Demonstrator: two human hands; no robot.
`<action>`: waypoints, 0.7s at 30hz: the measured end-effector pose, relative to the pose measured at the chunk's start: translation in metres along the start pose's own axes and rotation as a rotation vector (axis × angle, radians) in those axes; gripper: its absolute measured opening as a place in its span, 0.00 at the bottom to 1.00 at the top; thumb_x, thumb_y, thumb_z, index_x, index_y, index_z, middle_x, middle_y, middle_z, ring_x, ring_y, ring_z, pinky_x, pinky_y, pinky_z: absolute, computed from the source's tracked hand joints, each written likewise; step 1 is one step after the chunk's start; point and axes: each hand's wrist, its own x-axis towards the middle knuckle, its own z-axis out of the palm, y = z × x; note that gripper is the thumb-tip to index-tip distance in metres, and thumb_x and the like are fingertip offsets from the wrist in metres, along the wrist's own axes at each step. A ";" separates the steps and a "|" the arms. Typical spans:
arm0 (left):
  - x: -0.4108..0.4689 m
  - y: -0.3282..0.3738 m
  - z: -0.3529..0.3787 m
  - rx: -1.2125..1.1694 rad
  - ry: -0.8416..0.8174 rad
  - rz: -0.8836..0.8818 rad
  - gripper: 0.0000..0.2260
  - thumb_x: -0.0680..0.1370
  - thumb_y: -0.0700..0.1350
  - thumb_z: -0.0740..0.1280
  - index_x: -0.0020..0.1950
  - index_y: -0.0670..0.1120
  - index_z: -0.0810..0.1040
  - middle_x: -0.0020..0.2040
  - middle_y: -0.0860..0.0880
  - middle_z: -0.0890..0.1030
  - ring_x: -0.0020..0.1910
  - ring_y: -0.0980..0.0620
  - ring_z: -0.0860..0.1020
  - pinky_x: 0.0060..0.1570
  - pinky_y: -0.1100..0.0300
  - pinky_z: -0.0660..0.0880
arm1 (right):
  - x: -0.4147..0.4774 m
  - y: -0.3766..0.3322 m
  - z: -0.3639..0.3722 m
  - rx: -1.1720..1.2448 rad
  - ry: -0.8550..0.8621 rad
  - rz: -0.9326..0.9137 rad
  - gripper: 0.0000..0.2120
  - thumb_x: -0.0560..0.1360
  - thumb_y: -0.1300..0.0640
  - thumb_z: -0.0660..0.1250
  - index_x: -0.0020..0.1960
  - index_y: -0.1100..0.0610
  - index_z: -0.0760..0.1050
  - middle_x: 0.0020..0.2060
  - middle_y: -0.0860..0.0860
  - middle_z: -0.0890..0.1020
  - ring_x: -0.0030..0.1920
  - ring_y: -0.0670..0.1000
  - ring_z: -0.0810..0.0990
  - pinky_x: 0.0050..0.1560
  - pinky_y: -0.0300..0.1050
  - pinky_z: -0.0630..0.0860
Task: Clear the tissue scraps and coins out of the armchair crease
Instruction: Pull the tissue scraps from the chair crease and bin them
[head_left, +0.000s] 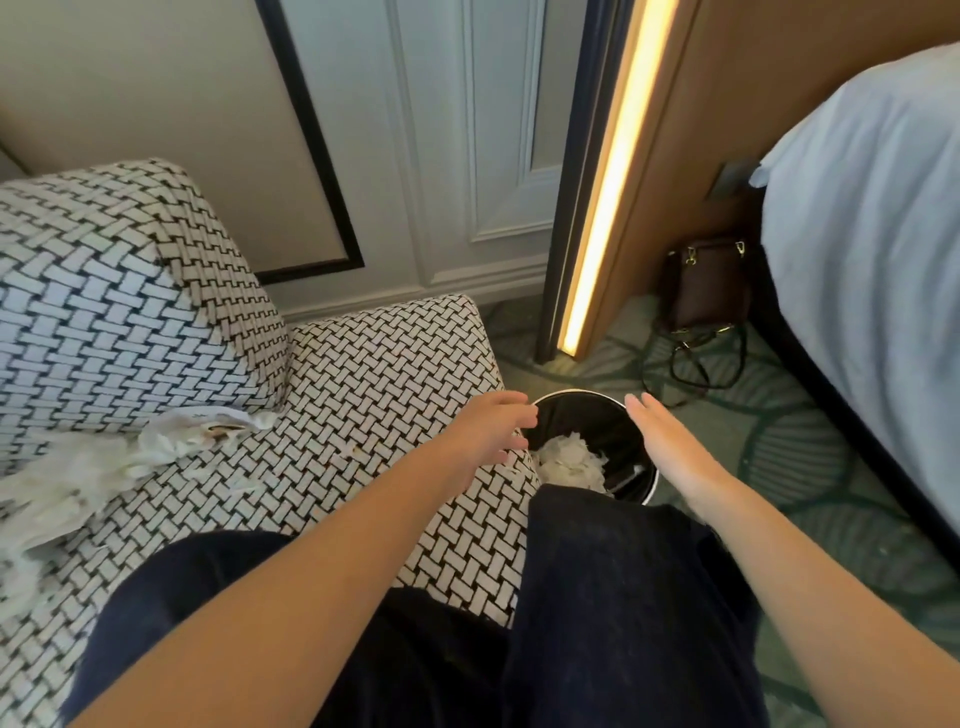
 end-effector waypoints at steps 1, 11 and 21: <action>-0.003 0.001 -0.002 0.006 0.008 0.004 0.18 0.80 0.43 0.62 0.70 0.48 0.69 0.64 0.48 0.75 0.60 0.50 0.76 0.61 0.54 0.72 | -0.002 -0.005 -0.001 -0.015 0.004 -0.017 0.28 0.81 0.40 0.48 0.77 0.49 0.51 0.76 0.48 0.56 0.75 0.52 0.57 0.75 0.52 0.53; -0.063 0.007 -0.047 0.021 0.067 0.134 0.15 0.79 0.44 0.63 0.66 0.49 0.73 0.59 0.51 0.78 0.56 0.53 0.77 0.61 0.54 0.71 | -0.046 -0.074 0.015 -0.110 -0.056 -0.279 0.18 0.80 0.45 0.56 0.67 0.49 0.70 0.63 0.48 0.76 0.61 0.49 0.75 0.68 0.51 0.67; -0.146 -0.013 -0.140 -0.006 0.244 0.305 0.11 0.79 0.49 0.63 0.61 0.52 0.76 0.53 0.56 0.81 0.53 0.55 0.79 0.62 0.52 0.71 | -0.130 -0.161 0.111 -0.126 -0.072 -0.606 0.09 0.78 0.49 0.62 0.54 0.49 0.78 0.49 0.47 0.82 0.52 0.47 0.80 0.60 0.48 0.75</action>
